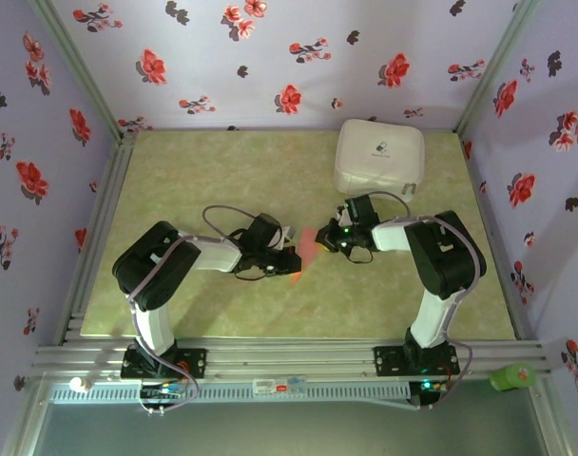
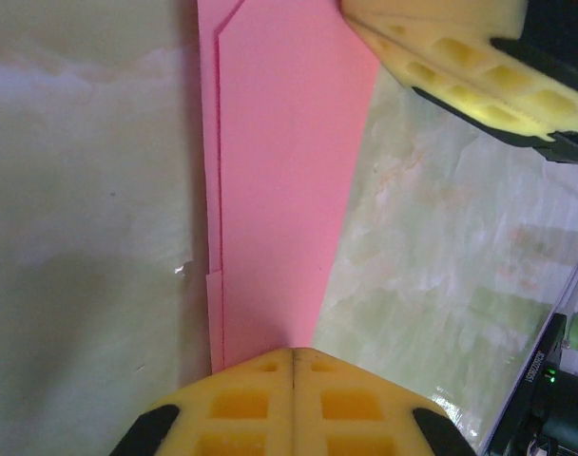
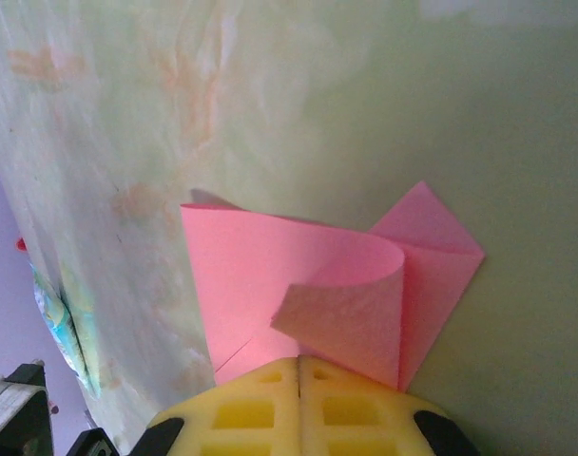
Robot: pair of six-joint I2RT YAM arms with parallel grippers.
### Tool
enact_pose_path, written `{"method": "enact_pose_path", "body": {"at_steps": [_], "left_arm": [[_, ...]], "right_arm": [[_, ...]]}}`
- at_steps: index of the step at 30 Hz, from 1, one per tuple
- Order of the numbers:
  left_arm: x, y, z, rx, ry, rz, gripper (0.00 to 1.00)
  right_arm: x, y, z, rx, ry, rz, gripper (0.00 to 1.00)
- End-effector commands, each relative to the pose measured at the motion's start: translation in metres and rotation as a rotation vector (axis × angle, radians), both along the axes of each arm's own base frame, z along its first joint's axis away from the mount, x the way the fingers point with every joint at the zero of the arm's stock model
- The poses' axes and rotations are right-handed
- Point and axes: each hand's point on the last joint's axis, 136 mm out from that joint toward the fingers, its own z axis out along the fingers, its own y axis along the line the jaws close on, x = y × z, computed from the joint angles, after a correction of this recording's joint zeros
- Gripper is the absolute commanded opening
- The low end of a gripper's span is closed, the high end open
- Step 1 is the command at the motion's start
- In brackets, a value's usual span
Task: Fold a paper plane with a square sheet of paper (pick it up from the middle)
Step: Fold the wing for the fifth time at the center of the table.
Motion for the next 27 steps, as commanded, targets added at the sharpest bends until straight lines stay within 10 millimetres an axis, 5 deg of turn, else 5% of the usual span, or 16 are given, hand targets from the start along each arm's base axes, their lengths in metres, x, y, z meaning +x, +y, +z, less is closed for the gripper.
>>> {"method": "enact_pose_path", "body": {"at_steps": [1, 19, 27], "left_arm": [[-0.035, 0.034, -0.049, 0.180, 0.144, -0.003, 0.00], [-0.038, 0.029, -0.050, 0.168, 0.143, 0.000, 0.00], [-0.037, 0.028, -0.051, 0.165, 0.142, -0.004, 0.00]], "right_arm": [[0.014, -0.031, -0.022, -0.122, 0.021, -0.107, 0.06], [0.039, -0.071, -0.023, -0.292, -0.006, -0.221, 0.06], [0.053, -0.078, -0.006, -0.334, -0.055, -0.222, 0.06]]}}
